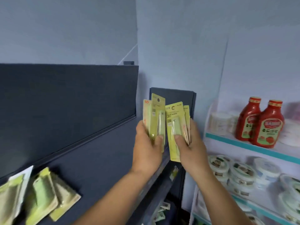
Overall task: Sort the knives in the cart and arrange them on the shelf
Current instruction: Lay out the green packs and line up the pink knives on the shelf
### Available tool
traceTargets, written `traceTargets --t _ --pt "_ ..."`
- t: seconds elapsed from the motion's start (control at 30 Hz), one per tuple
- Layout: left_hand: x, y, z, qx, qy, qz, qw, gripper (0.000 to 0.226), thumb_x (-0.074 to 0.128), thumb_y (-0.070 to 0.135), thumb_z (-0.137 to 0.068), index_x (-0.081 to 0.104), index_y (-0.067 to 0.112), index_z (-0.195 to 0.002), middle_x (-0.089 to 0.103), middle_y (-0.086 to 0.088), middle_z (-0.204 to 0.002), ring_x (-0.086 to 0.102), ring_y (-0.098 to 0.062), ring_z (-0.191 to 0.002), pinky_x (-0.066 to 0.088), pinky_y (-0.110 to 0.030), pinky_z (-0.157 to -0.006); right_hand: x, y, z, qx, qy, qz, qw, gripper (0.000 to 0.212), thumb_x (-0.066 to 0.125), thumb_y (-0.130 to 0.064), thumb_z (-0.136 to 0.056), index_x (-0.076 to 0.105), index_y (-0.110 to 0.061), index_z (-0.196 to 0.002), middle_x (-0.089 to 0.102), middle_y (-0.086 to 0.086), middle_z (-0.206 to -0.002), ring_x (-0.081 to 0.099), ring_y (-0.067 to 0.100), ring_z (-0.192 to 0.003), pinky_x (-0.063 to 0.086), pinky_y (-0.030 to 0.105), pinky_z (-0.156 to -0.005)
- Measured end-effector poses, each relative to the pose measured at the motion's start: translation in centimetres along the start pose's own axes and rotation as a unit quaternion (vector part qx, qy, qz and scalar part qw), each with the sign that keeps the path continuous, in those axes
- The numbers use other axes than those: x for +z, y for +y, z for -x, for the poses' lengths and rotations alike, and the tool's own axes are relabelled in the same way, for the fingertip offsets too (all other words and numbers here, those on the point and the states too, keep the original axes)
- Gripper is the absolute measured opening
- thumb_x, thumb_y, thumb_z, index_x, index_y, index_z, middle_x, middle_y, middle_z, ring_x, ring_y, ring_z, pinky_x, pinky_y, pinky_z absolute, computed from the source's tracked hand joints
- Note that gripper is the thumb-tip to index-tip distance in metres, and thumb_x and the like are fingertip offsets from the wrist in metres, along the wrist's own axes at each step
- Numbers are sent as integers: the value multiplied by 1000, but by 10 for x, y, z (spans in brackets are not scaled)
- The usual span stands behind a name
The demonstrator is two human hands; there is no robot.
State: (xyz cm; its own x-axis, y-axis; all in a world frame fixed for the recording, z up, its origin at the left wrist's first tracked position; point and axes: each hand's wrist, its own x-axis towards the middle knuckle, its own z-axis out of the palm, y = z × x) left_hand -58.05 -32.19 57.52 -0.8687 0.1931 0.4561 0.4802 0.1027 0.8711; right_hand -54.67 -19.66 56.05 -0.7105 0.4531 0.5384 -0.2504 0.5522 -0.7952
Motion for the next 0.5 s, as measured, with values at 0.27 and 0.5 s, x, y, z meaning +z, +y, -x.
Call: traceTargets --t 0.27,0.5 --pt "-76 -32 -17 -143 140 -150 968 38 52 21 -92 35 24 -126 47 -1 -115 54 -12 -83 54 -44 -78 106 -9 -30 10 -189 -32 981 60 45 -27 -97 19 -27 -152 42 -5 -146 45 17 -128 37 29 -100" --pt "-99 -51 -3 -264 196 -267 906 66 41 16 -96 8 42 -147 22 -1 -110 60 -29 -73 54 -41 -79 176 -7 -34 8 -350 -20 936 61 45 -27 -99 16 -23 -153 36 2 -148 39 20 -132 31 23 -96"
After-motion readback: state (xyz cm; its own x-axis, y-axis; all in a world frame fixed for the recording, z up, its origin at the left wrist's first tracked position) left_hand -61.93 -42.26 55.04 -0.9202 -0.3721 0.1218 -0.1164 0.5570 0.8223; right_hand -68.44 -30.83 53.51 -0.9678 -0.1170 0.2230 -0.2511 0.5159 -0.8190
